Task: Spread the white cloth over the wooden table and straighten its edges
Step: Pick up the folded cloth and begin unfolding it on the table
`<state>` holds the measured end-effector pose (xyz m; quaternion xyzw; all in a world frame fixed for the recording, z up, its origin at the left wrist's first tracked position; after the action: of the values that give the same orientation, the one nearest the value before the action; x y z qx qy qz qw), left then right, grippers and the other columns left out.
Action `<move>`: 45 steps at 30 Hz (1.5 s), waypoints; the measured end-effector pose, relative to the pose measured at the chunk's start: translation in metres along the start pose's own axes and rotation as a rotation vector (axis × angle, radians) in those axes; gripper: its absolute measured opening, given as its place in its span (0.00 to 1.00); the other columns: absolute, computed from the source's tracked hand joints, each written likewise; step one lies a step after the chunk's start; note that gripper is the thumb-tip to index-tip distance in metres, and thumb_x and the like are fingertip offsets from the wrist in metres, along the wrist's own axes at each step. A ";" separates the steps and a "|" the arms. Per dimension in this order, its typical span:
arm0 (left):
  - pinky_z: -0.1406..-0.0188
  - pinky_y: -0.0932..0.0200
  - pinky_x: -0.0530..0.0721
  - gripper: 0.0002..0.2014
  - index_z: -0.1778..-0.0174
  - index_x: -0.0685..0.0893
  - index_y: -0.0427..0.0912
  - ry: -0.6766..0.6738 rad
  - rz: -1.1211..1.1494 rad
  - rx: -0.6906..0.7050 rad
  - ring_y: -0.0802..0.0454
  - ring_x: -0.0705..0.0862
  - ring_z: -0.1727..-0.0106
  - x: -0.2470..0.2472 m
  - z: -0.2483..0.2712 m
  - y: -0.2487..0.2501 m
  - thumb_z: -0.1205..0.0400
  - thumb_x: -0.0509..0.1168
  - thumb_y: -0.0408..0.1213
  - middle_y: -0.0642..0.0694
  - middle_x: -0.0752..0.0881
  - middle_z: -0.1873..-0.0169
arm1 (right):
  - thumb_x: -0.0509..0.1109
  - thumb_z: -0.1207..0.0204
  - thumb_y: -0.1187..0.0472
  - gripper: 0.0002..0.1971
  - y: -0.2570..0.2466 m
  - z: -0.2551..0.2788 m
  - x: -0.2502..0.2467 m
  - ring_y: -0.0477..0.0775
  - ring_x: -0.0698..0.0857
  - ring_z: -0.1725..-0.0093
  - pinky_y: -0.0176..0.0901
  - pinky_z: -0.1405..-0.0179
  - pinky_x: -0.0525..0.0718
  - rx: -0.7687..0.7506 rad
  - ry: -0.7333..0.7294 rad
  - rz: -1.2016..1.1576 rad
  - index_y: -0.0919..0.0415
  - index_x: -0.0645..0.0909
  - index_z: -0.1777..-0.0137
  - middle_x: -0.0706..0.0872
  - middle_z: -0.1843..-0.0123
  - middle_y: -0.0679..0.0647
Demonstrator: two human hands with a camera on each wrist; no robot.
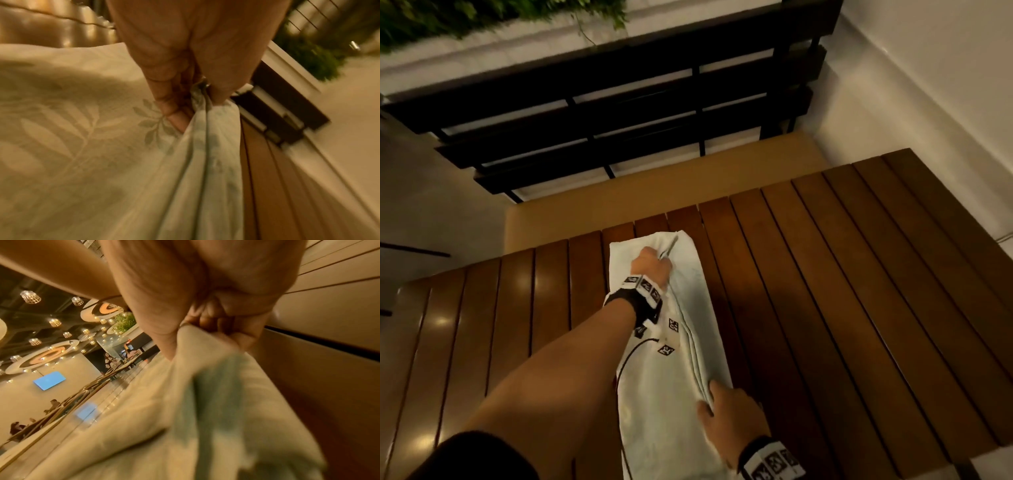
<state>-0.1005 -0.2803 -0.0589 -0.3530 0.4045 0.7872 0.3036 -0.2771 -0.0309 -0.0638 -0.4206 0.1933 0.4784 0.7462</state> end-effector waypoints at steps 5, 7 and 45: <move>0.62 0.57 0.81 0.18 0.38 0.82 0.39 0.037 0.336 0.045 0.44 0.86 0.56 -0.066 0.006 -0.045 0.21 0.65 0.44 0.40 0.87 0.50 | 0.61 0.21 0.42 0.12 -0.065 0.022 -0.014 0.51 0.85 0.59 0.47 0.58 0.84 -0.196 0.016 -0.159 0.49 0.74 0.48 0.85 0.61 0.49; 0.70 0.60 0.77 0.17 0.37 0.81 0.38 0.064 0.435 0.053 0.50 0.84 0.62 -0.102 0.010 -0.074 0.19 0.66 0.41 0.42 0.86 0.51 | 0.62 0.20 0.43 0.08 -0.105 0.034 -0.016 0.43 0.77 0.68 0.36 0.67 0.77 -0.253 -0.027 -0.215 0.45 0.69 0.55 0.76 0.68 0.44; 0.60 0.42 0.91 0.06 0.53 0.76 0.43 -0.265 0.554 0.269 0.48 0.89 0.71 0.040 0.145 0.069 0.20 0.66 0.38 0.50 0.83 0.71 | 0.71 0.27 0.59 0.05 0.038 0.005 -0.118 0.52 0.80 0.66 0.43 0.72 0.74 -0.053 0.200 -0.448 0.55 0.76 0.56 0.83 0.64 0.54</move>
<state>-0.2208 -0.1823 -0.0004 -0.0811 0.5425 0.8183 0.1719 -0.3657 -0.0849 0.0038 -0.5176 0.1553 0.2619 0.7996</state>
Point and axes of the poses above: each hand's wrist, its own z-axis away from the middle knuckle, its own x-axis out of the palm, y = z × x, the point moved 9 cm from there along -z, towards the middle knuckle
